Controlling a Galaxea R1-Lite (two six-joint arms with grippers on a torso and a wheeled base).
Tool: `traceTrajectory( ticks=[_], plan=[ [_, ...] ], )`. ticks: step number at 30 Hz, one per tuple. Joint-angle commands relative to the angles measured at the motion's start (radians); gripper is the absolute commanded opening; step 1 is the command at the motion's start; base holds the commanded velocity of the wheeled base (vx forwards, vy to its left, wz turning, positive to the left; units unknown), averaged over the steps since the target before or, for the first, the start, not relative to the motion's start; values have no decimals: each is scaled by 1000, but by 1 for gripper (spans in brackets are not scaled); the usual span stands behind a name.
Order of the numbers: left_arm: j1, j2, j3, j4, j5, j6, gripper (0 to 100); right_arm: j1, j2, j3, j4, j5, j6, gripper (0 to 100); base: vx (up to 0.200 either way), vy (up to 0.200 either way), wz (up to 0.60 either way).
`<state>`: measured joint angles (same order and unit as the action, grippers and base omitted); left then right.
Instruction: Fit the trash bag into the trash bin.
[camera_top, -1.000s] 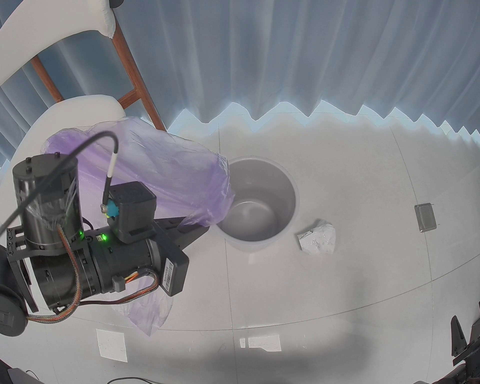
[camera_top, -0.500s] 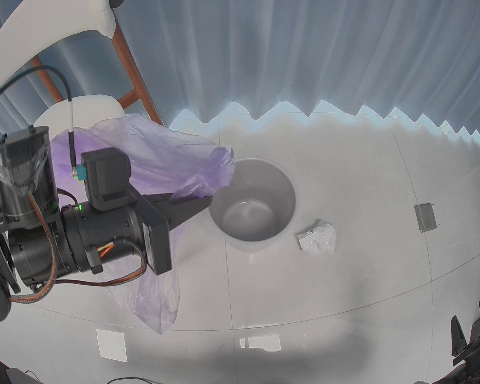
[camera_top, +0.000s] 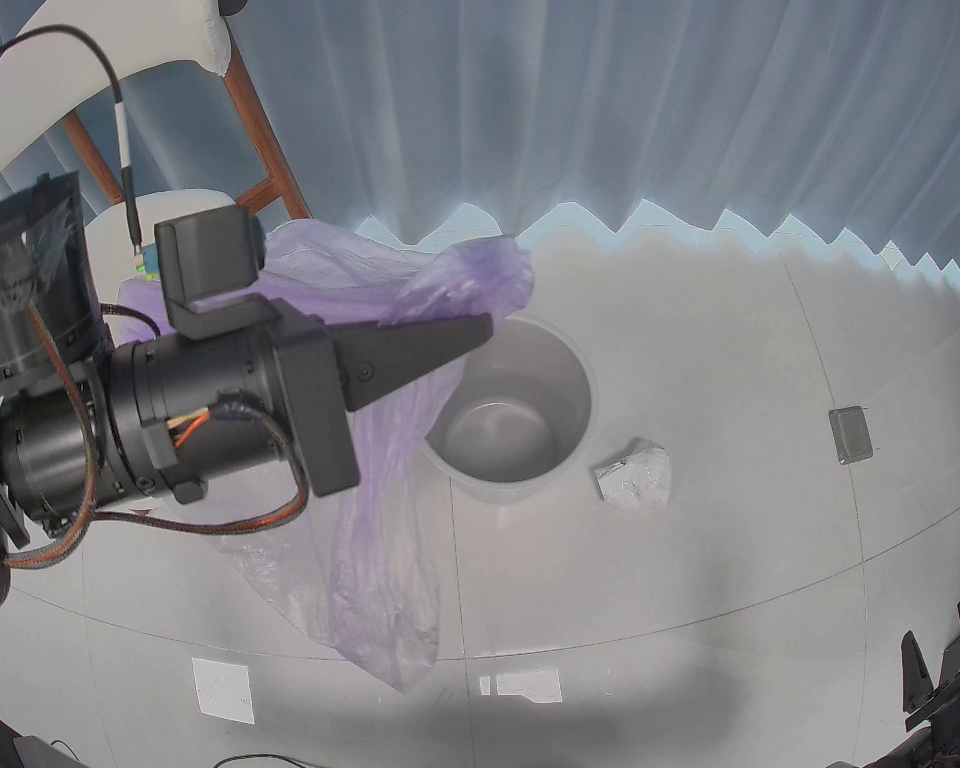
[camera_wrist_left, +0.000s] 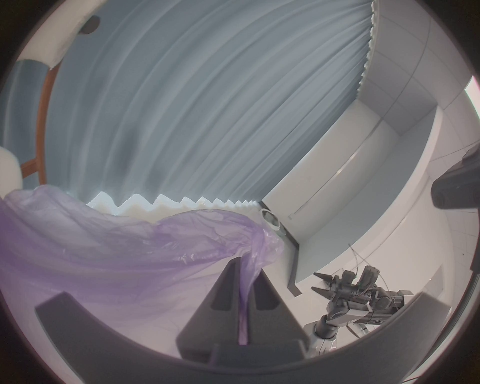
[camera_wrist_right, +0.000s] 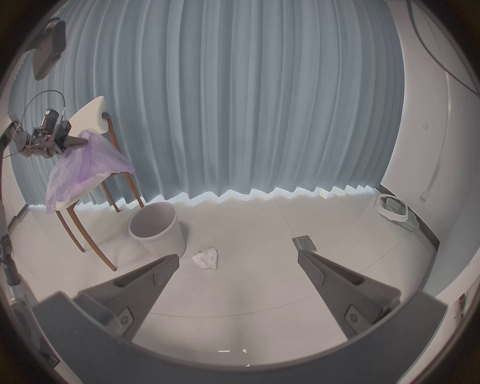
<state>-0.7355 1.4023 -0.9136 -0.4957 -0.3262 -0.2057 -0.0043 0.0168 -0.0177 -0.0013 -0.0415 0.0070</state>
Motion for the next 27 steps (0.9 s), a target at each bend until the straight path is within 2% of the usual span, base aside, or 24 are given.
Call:
traceTrajectory(
  ticks=[1,16,27],
  plan=[
    [2,40,-44,-27,-37,-4,0,0,-15,18,0,-1,1,100,0,0,0],
    [-8,274,-295,-49,-113,-3,0,0,-15,18,0,-1,1,100,0,0,0],
    [-19,345,-366,-49,-142,-3,0,0,-15,18,0,0,1,100,0,0,0]
  ],
)
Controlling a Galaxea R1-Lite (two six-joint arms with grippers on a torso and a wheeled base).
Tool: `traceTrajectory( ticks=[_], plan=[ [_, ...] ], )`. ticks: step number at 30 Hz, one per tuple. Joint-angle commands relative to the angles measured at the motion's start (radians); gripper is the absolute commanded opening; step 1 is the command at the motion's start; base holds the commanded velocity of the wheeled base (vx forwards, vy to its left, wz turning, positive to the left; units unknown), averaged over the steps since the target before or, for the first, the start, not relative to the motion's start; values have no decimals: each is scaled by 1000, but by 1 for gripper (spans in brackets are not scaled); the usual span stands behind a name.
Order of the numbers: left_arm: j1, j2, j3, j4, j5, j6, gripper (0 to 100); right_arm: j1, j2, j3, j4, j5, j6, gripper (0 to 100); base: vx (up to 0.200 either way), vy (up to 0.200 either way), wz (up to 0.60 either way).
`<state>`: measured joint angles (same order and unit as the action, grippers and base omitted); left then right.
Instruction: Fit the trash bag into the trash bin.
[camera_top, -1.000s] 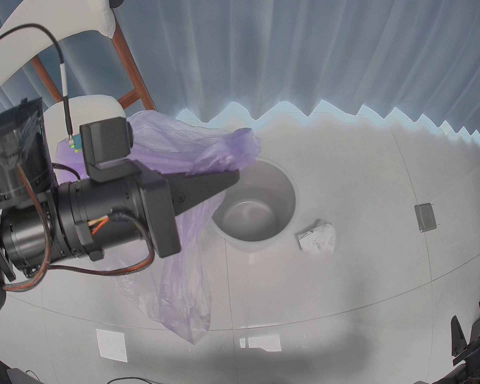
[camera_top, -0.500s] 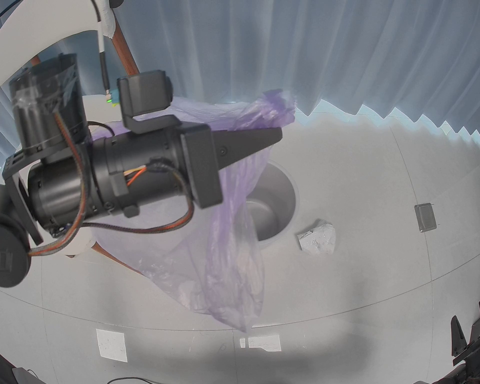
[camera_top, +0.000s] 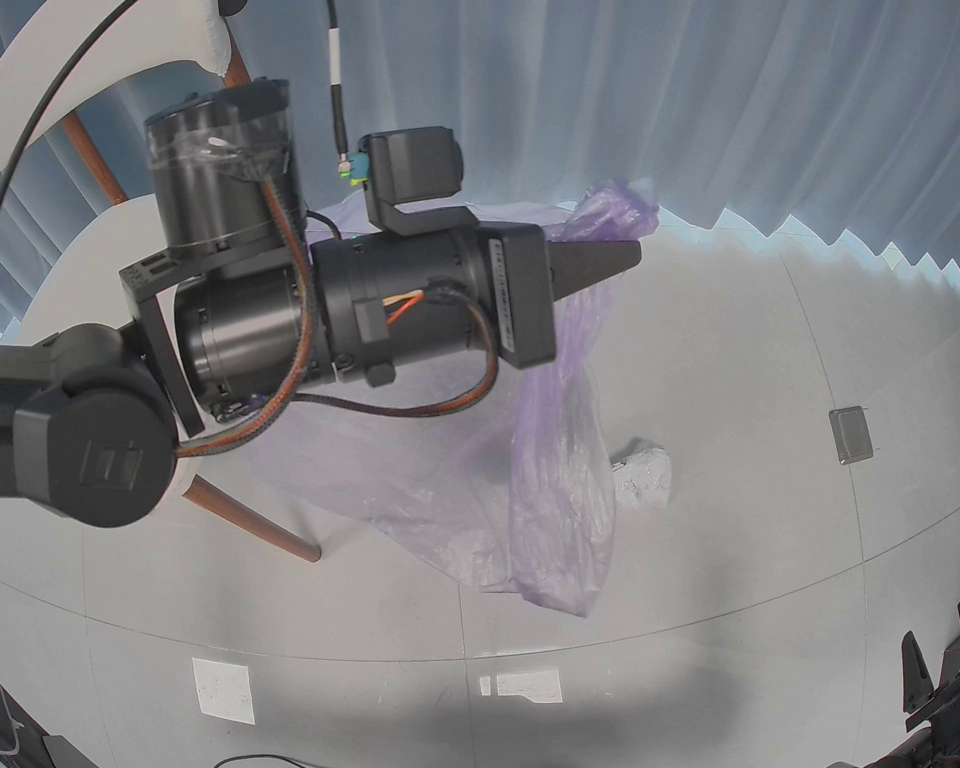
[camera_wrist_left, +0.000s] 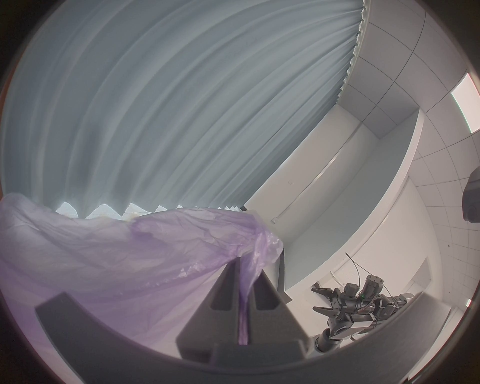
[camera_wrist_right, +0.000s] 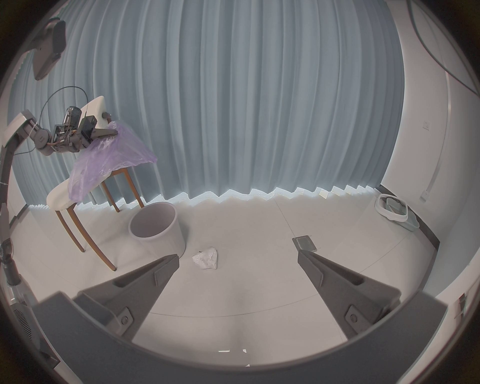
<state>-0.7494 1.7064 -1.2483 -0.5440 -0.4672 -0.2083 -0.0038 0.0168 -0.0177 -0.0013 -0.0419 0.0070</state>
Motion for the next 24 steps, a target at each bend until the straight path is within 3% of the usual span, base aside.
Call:
traceTrajectory(
  ticks=[1,12,24],
  plan=[
    [-5,50,-48,-1,-1,0,0,-1,-15,18,0,0,-1,100,0,0,0],
    [4,111,-160,4,1,0,0,-1,-15,18,0,0,-1,100,0,0,0],
    [24,105,-169,13,-2,-2,0,-1,-15,18,0,0,-1,100,0,0,0]
  ],
)
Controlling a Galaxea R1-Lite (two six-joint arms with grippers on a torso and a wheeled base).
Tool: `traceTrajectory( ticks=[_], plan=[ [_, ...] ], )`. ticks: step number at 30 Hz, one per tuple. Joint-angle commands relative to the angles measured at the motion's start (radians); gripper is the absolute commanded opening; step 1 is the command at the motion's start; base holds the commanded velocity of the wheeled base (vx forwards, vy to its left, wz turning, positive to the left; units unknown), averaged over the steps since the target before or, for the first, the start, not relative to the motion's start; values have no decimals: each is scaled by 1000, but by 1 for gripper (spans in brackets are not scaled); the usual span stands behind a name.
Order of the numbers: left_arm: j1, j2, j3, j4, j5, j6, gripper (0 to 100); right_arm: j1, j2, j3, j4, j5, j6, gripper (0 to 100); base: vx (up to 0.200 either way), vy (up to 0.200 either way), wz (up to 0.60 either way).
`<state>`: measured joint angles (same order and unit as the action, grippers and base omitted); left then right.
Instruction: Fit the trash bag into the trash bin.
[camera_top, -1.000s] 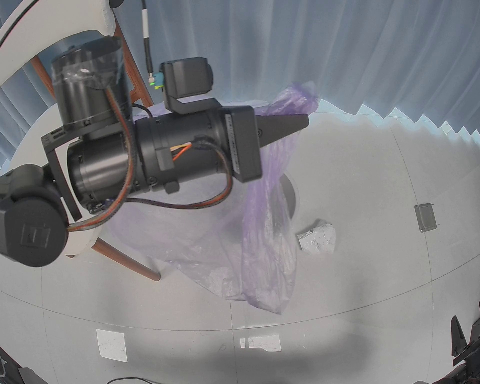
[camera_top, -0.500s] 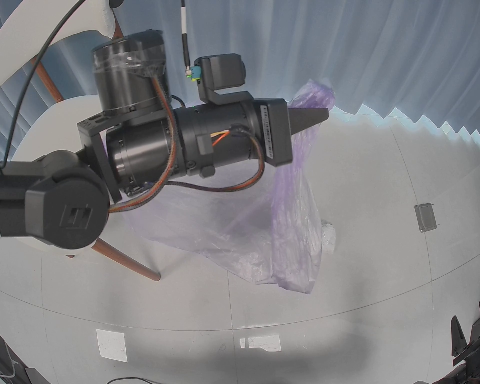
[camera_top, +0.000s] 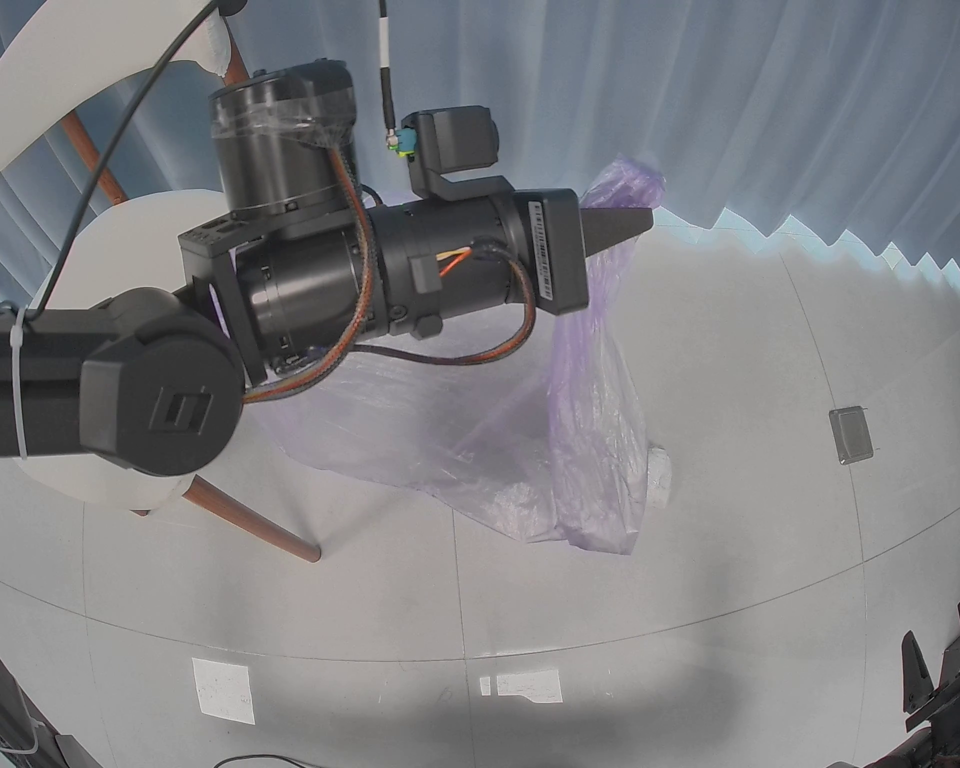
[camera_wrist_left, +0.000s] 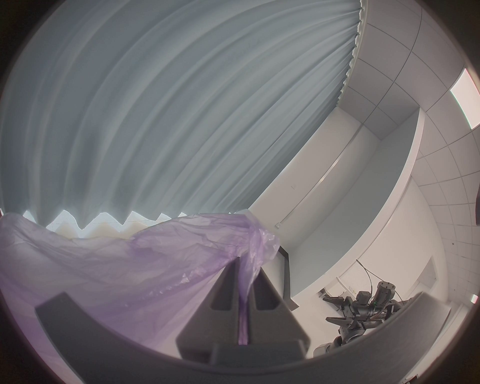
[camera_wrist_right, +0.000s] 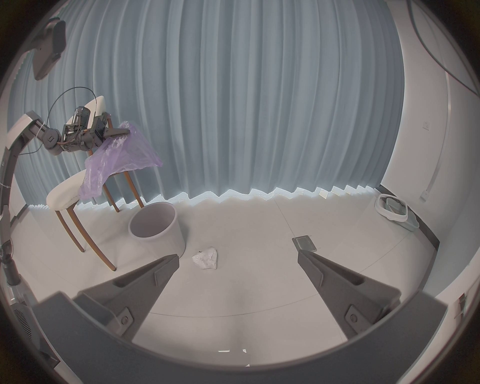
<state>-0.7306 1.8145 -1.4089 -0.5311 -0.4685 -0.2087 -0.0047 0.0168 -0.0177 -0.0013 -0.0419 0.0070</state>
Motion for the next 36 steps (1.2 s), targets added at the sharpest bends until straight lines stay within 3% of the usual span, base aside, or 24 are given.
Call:
traceTrajectory(
  ticks=[1,18,36],
  plan=[
    [5,-3,-8,0,-1,-1,0,0,-15,18,0,0,1,100,0,0,0],
    [-24,11,-166,45,1,-1,0,0,-15,18,0,0,-1,100,0,0,0],
    [-24,-12,-214,97,4,-3,0,0,-15,18,0,0,1,100,0,0,0]
  ],
)
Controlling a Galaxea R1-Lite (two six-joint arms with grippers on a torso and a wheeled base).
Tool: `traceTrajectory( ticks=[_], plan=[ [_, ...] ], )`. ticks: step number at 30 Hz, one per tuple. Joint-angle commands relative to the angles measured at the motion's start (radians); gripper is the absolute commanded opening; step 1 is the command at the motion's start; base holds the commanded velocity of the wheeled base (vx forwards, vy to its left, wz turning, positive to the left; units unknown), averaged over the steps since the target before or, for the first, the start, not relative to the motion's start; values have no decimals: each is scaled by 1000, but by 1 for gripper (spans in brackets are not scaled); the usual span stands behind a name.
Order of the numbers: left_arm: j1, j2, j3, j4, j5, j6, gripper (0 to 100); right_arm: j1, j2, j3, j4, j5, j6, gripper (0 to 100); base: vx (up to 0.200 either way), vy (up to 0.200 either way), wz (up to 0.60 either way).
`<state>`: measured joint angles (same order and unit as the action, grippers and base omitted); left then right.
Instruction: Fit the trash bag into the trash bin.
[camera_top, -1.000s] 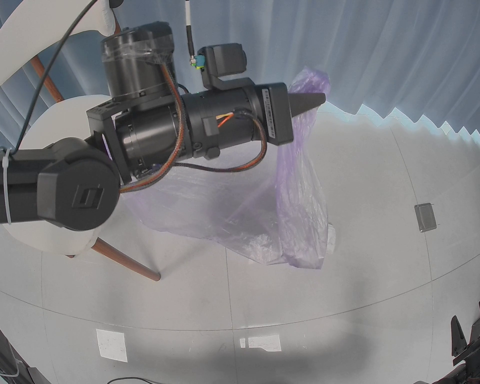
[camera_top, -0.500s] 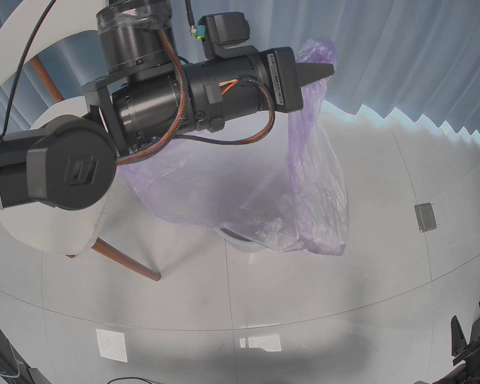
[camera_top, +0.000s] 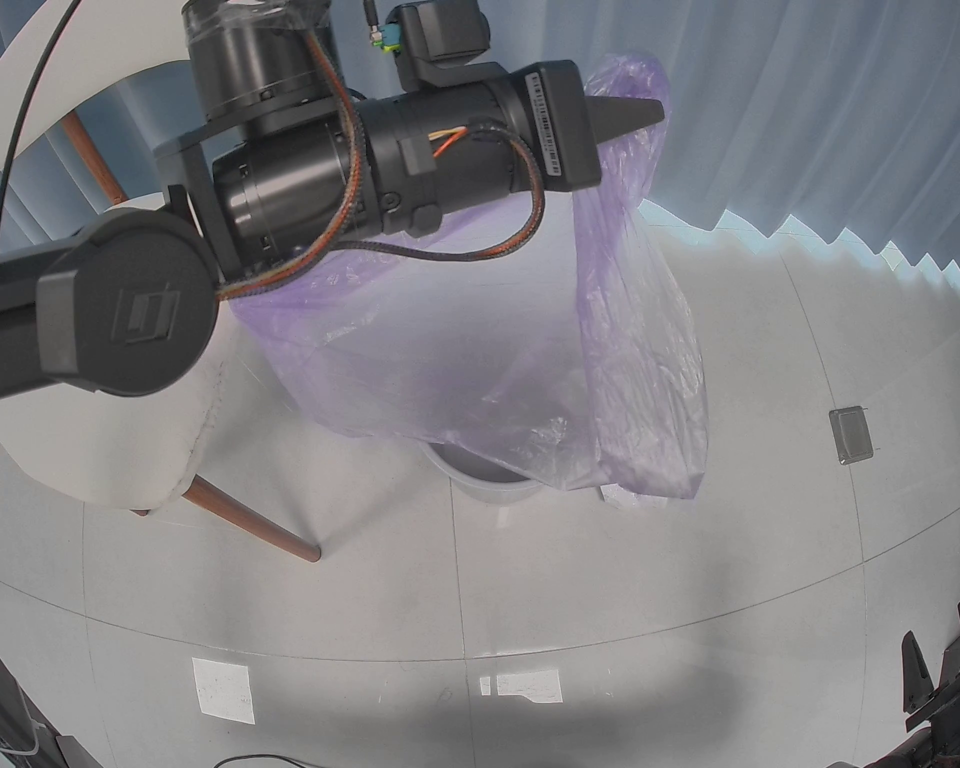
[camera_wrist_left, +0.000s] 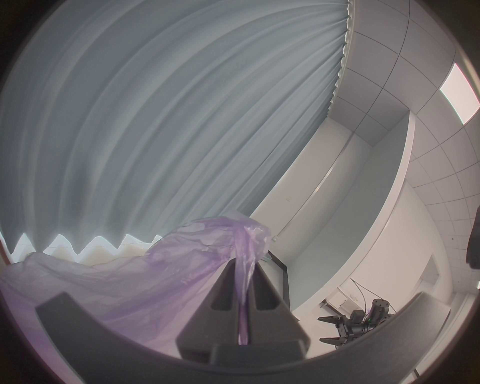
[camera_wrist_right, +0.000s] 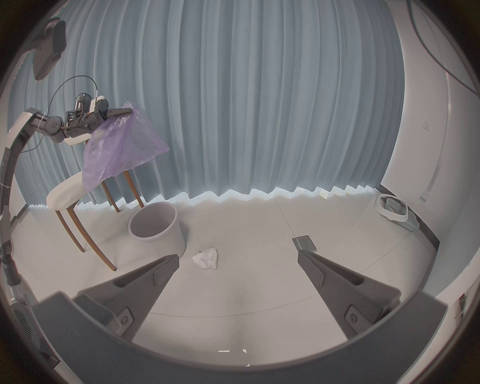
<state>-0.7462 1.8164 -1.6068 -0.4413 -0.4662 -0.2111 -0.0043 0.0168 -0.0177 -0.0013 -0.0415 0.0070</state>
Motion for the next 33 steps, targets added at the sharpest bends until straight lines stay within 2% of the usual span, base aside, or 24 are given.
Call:
traceTrajectory(
  ticks=[1,8,14,20,21,26,33],
  plan=[
    [-18,-26,-22,18,1,-1,0,0,-15,18,0,0,1,100,0,0,0],
    [-24,-38,-18,52,8,4,0,0,-15,18,0,0,1,100,0,0,0],
    [36,-32,36,44,6,9,0,0,-15,18,0,-1,-1,100,0,0,0],
    [110,-20,154,19,1,21,0,0,-15,18,0,0,1,100,0,0,0],
    [137,3,212,-34,0,30,0,0,-15,18,0,0,-1,100,0,0,0],
    [154,35,331,-224,-9,27,0,0,-15,18,0,0,1,100,0,0,0],
    [156,35,473,-350,-15,22,0,0,-15,18,0,0,1,100,0,0,0]
  ],
)
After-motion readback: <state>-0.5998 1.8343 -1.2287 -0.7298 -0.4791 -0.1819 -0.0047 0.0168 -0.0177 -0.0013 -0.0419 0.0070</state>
